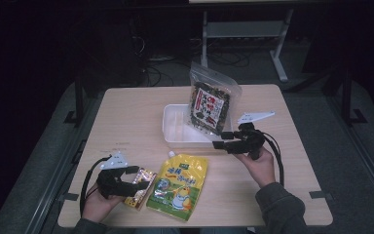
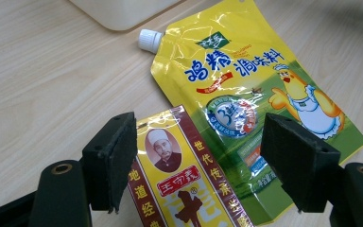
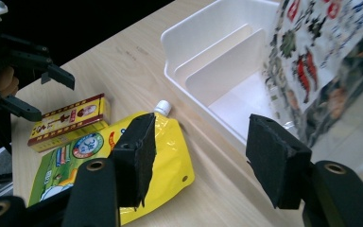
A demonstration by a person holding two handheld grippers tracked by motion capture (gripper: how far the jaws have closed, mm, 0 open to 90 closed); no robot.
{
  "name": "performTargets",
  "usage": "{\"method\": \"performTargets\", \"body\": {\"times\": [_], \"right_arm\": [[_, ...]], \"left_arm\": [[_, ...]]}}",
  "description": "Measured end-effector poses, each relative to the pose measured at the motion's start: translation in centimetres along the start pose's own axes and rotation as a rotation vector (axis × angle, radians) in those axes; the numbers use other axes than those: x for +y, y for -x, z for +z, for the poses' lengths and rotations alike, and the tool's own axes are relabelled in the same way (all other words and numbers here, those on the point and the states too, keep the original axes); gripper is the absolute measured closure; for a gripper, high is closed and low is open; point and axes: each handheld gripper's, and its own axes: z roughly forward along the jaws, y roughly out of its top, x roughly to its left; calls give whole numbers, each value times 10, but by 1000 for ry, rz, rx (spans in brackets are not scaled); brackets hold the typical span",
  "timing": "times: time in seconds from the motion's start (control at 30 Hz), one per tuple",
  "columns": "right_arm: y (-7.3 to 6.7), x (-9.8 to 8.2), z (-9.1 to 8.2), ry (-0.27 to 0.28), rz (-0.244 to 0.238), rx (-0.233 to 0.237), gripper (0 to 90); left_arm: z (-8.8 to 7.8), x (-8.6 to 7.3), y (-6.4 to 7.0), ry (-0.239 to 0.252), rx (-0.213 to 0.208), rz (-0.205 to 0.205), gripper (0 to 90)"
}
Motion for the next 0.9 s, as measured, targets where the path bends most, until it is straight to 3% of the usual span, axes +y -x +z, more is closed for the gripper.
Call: {"method": "performTargets", "body": {"times": [0.7,0.9], "right_arm": [[-14,-9,16,-47,-11,30,412],[-21,-9,16,-46,-14,36,406]], "left_arm": [[3,1,3,-10,8,6,243],[8,3,7,-8,-9,13,220]]}}
